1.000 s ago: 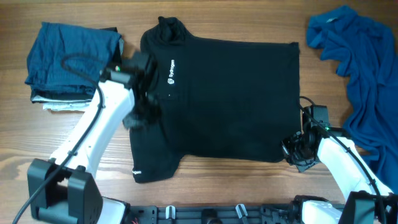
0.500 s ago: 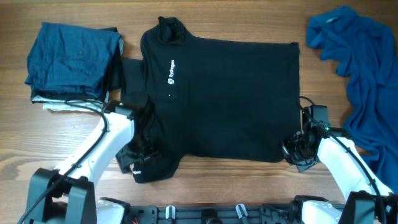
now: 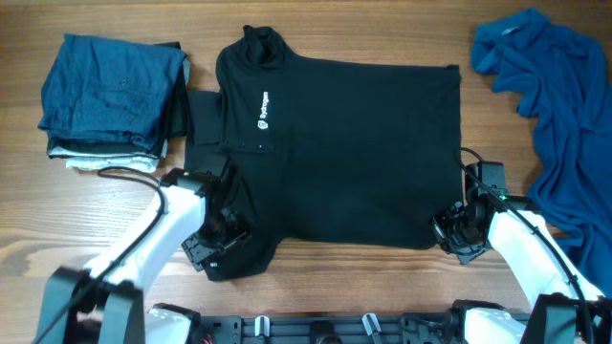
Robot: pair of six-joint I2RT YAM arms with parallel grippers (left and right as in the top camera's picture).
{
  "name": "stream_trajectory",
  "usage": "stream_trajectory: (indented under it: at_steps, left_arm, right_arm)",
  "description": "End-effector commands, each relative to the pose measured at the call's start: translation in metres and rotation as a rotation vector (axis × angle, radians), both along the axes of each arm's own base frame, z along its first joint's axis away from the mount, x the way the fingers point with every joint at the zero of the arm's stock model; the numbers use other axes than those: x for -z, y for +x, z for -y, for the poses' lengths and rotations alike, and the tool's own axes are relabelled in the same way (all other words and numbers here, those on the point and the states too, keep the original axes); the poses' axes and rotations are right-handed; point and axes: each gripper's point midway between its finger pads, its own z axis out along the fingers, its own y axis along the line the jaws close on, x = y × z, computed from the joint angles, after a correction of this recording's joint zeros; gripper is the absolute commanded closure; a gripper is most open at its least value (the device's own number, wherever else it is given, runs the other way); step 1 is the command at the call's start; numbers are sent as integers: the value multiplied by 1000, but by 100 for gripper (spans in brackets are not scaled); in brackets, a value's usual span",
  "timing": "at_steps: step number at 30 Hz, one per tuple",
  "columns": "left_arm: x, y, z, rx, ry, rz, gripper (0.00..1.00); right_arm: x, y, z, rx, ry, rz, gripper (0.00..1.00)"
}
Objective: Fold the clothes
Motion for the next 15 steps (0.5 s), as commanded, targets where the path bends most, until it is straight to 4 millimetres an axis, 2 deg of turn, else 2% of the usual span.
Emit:
stream_trajectory:
  at_steps: [1, 4, 6, 8, 10, 12, 15]
  left_arm:
    - [-39, 10, -1, -5, -45, 217, 22]
    - [-65, 8, -1, -37, -85, 347, 16]
    - [-73, 2, -3, -102, -104, 402, 12]
    - [-61, -10, -10, -191, -88, 404, 8]
    - [-42, -24, -13, -283, -77, 350, 10]
    - [-21, -38, -12, -292, -75, 279, 13]
    - [-6, -41, -14, -291, -54, 250, 12]
  right_arm:
    - [7, -7, 1, -9, -5, -20, 95]
    - [7, -6, 0, -27, 2, -14, 95]
    - [7, -5, -1, -34, 9, -8, 94]
    - [7, -4, -1, -34, 8, -6, 94]
    - [7, -4, -1, -35, 8, -3, 93]
    - [7, -4, -1, -36, 8, -3, 93]
    - [7, -4, -1, -38, 8, -3, 93]
